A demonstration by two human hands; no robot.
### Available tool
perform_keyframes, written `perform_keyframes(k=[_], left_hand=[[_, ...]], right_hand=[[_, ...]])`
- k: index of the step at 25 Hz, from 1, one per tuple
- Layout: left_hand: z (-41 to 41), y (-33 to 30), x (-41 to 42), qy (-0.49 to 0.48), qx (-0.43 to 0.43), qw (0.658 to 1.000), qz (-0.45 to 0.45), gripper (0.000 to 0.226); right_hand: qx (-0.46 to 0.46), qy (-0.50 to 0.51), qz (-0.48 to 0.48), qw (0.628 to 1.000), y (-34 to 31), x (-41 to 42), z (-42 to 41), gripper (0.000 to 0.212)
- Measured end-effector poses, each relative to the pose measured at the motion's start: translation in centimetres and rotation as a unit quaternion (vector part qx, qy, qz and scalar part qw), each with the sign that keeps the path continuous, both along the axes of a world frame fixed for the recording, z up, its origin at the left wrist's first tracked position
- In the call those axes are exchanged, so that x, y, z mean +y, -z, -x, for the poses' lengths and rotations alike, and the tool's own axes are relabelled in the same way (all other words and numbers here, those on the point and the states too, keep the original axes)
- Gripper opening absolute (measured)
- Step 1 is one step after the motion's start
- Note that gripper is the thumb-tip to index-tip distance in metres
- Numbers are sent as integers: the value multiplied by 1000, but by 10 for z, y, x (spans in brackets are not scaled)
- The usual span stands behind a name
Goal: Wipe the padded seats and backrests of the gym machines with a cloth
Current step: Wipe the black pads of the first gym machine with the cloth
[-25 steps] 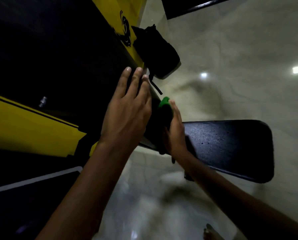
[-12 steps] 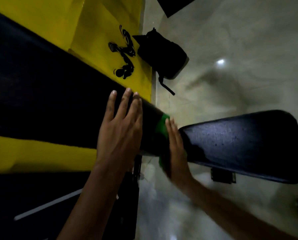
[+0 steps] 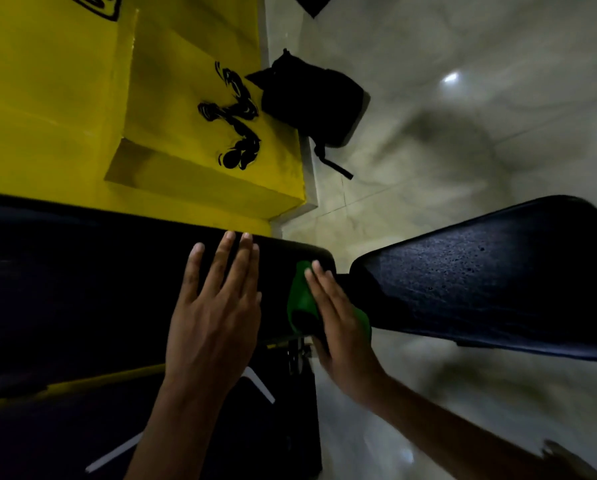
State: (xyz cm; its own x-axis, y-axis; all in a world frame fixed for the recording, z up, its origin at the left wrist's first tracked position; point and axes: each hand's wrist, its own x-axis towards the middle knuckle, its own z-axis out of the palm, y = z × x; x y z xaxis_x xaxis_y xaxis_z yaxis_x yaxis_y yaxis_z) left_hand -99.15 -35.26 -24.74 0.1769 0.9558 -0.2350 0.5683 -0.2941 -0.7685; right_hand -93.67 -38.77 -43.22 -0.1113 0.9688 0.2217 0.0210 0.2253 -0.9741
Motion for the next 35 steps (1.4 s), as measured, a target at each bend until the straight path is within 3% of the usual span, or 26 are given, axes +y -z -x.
perform_keyframes(k=[3, 5, 9, 13, 15, 19, 21, 24, 26, 29, 30, 32, 33, 35], left_hand=[[2, 4, 2, 11, -1, 1000, -2, 54], [1, 7, 2, 4, -4, 1000, 3, 54], [2, 12, 1, -3, -20, 1000, 3, 55], [3, 20, 2, -4, -35, 999, -12, 56], [3, 23, 1, -11, -45, 999, -15, 55], [0, 33, 3, -32, -74, 996, -32, 55], [-4, 43, 4, -56, -101, 991, -62, 55], [-11, 67, 6, -98, -169, 976, -101, 53], [-18, 89, 3, -126, -228, 957, -126, 49], [-43, 132, -3, -220, -333, 902, -166, 55], [-54, 145, -5, -271, -390, 862, -176, 58], [-76, 169, -8, -380, -504, 750, -197, 57], [-84, 183, -11, -426, -538, 695, -215, 56], [-99, 219, -17, -505, -555, 621, -226, 56]], right_hand=[[19, -10, 121, 992, -2, 46, 5, 90], [-9, 15, 106, 994, -4, 29, 8, 86], [23, -22, 62, 998, 8, -12, -1, 75], [2, -14, 175, 984, 7, 60, 12, 75], [8, -14, 167, 986, 4, 50, 10, 72], [49, -143, 143, 978, 22, 14, -30, 65], [7, -171, 142, 975, 29, 41, -49, 59], [-111, -257, 85, 956, 36, 97, -81, 68], [-235, -325, 15, 916, 31, 126, -104, 68], [-371, -378, -66, 845, 34, 155, -122, 70], [-412, -396, -88, 816, 36, 159, -122, 69], [-463, -428, -161, 760, 46, 159, -118, 64], [-466, -445, -225, 731, 52, 157, -115, 62], [-494, -460, -321, 664, 72, 157, -113, 60]])
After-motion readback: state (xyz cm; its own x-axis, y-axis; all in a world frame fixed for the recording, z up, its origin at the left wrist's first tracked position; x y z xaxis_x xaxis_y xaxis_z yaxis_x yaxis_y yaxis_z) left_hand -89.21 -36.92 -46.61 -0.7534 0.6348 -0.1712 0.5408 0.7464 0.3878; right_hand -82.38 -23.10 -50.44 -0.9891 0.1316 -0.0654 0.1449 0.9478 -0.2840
